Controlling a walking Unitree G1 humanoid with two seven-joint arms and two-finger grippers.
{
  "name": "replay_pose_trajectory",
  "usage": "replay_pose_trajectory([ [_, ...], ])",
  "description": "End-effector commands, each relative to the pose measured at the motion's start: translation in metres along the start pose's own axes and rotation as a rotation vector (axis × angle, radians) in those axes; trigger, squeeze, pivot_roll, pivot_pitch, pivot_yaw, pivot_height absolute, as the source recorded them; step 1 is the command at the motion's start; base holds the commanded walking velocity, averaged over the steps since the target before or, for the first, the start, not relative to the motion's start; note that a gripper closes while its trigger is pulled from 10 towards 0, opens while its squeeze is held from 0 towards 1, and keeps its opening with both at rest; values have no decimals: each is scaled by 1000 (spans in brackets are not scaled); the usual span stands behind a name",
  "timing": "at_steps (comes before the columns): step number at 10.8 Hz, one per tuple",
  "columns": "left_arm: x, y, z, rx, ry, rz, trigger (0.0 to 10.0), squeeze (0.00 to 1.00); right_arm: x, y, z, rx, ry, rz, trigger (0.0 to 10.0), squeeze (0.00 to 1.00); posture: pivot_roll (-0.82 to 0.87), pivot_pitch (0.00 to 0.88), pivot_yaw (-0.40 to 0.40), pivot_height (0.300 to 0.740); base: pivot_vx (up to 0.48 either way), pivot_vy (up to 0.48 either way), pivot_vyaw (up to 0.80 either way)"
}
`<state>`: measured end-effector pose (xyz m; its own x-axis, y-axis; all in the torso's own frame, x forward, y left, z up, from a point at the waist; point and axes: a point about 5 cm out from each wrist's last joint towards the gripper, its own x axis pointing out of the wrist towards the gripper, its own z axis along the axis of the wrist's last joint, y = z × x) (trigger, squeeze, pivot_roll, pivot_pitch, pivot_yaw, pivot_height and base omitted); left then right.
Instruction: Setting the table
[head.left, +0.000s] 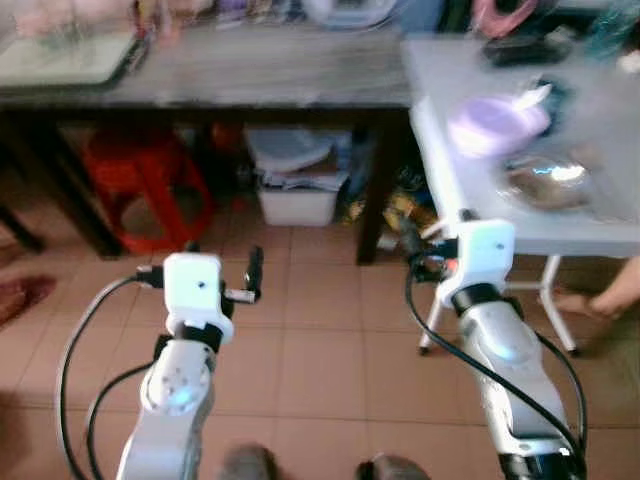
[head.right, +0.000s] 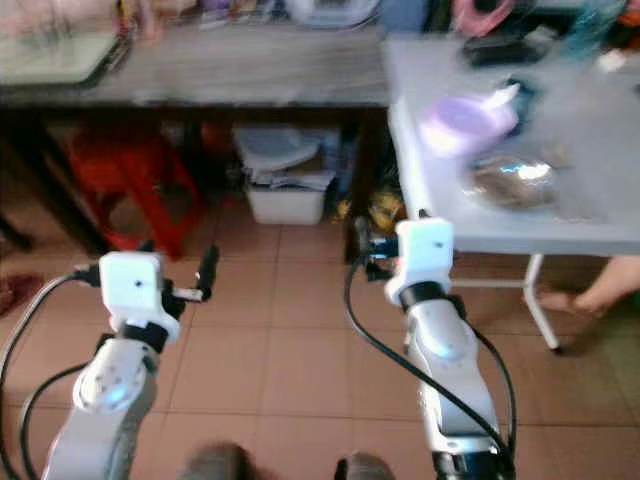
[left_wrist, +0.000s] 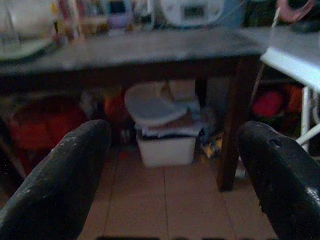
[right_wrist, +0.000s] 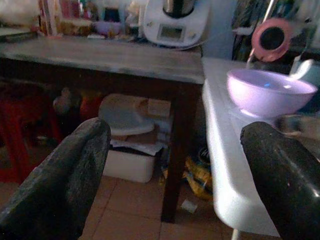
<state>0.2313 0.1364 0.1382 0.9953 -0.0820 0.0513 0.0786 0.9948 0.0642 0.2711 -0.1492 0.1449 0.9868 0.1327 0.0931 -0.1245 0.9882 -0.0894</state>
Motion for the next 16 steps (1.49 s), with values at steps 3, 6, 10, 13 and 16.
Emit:
replay_pose_trajectory([
  [3,0,-3,2,47,8,-49,10000,0,6,4,4,-28,-18,-6,10000,0,66,156,25,740,354,-320,0],
  [6,-4,-11,3,60,17,-114,10000,0,6,2,2,-39,-9,-28,10000,0,75,162,27,740,384,-283,0],
  [10,-3,-12,4,53,9,-122,10000,0,9,2,0,-62,-2,-39,10000,0,76,147,27,740,413,-181,0],
  [13,6,-14,9,56,-21,-101,10000,0,18,2,5,-77,-25,-55,10000,0,69,137,37,740,397,-184,0],
  [16,15,4,23,74,-74,-10,10000,0,33,4,22,-82,-82,-49,10000,0,53,191,34,740,0,0,0],
])
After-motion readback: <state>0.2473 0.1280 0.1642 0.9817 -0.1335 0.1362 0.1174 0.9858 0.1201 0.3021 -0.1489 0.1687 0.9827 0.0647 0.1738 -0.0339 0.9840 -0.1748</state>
